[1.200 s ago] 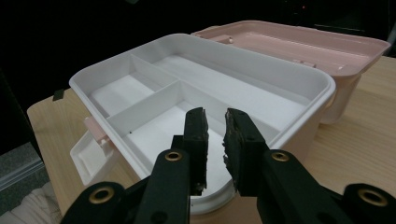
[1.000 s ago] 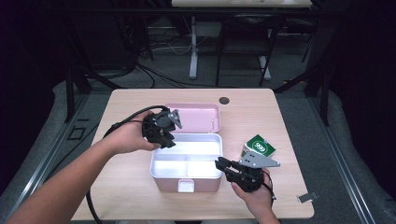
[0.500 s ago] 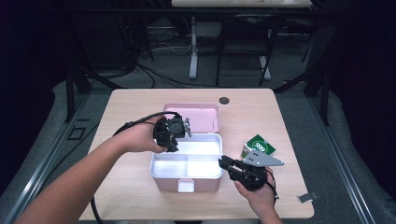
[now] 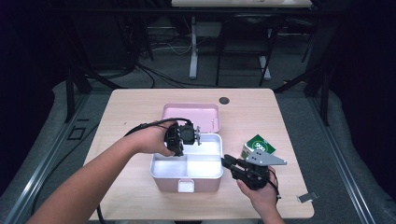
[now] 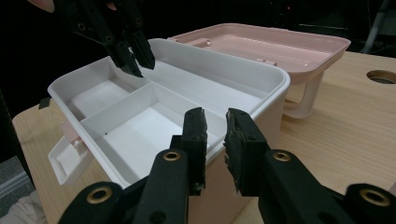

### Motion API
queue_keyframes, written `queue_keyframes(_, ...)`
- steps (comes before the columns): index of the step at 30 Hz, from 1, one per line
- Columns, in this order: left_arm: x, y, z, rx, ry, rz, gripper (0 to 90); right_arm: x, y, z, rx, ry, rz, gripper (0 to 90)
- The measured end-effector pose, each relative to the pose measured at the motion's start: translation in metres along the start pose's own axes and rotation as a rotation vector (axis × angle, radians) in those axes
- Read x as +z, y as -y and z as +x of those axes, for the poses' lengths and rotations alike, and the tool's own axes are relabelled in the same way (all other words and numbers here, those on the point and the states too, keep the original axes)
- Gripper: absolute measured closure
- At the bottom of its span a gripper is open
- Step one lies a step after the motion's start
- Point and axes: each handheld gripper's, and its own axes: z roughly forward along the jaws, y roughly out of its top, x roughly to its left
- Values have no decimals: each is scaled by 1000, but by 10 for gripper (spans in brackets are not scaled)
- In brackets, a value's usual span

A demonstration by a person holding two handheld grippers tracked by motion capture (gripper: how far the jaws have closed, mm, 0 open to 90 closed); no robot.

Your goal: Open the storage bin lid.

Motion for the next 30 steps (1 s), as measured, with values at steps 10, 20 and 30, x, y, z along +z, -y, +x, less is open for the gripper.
queue_keyframes(10,9,-11,-3,34,23,22,826,0,0,-1,1,1,0,773)
queue_keyframes(20,15,-14,-2,42,25,37,858,0,1,-2,3,1,14,773)
queue_keyframes(30,18,-16,-3,54,18,52,873,2,2,-1,3,-1,6,773)
